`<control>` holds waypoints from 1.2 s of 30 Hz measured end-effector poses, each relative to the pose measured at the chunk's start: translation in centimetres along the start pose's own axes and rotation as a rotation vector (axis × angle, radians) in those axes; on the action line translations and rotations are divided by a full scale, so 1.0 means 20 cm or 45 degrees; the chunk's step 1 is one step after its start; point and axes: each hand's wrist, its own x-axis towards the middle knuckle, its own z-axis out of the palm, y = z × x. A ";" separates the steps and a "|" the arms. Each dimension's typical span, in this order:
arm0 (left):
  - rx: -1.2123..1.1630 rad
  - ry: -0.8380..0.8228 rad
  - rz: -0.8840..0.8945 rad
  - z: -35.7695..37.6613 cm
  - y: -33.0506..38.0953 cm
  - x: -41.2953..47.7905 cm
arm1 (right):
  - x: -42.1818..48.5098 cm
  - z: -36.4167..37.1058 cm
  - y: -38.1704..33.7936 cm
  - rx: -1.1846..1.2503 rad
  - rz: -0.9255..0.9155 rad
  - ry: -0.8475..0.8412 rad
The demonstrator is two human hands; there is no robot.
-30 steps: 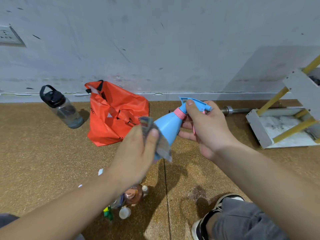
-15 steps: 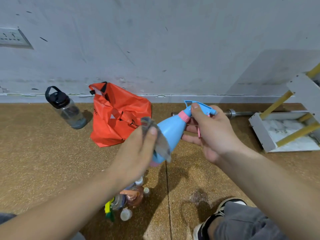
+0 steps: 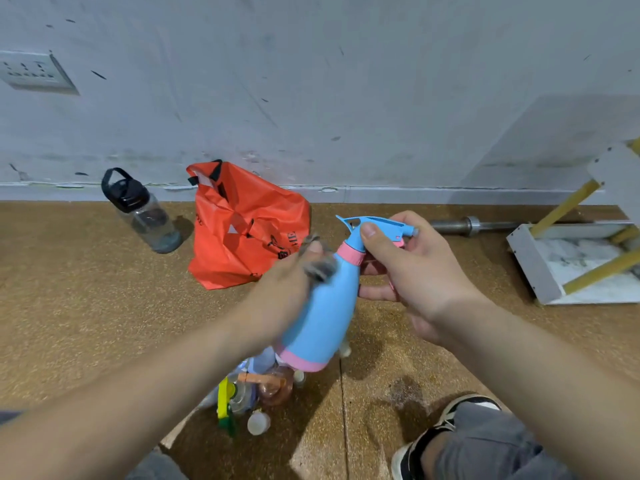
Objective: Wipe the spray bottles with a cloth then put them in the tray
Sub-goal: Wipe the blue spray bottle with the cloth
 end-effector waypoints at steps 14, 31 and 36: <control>-0.175 -0.223 -0.044 -0.05 0.03 -0.03 | 0.01 0.00 -0.03 0.027 -0.005 0.121; 0.598 -0.210 0.691 -0.09 -0.03 -0.02 | 0.00 0.03 -0.01 -0.066 -0.018 0.168; 0.380 0.146 0.346 0.01 -0.02 -0.07 | -0.01 0.03 -0.04 -0.076 -0.018 0.159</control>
